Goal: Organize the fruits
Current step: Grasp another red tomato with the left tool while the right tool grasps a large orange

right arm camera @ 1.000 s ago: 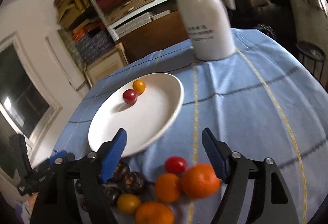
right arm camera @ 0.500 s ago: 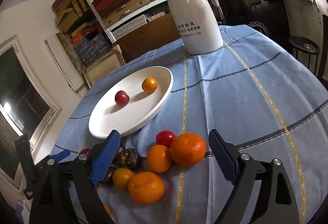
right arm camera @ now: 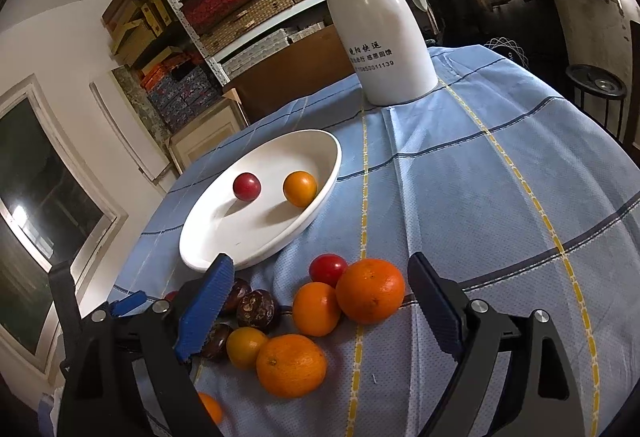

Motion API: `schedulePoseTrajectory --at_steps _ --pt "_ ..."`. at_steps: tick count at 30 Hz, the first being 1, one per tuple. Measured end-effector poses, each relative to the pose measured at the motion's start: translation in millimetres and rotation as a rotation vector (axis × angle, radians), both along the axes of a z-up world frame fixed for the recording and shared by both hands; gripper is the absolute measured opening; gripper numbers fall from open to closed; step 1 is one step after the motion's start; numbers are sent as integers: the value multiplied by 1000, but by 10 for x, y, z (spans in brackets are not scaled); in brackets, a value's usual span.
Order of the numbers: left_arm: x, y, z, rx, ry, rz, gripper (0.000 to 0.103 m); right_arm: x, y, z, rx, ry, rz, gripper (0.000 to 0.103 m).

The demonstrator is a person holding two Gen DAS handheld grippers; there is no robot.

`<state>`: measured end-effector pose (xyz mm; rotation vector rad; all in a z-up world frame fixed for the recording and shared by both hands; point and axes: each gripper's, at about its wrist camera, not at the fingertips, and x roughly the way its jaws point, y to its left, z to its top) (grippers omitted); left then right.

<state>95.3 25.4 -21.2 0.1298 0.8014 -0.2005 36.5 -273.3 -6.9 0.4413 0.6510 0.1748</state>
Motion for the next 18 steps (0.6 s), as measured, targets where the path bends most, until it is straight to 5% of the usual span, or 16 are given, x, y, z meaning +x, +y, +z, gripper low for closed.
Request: schedulePoseTrajectory --at_steps 9,18 --pt "66 -62 -53 -116 63 -121 38 9 18 -4 -9 6 6 89" --pt "133 92 -59 -144 76 -61 38 32 -59 -32 -10 34 -24 89"
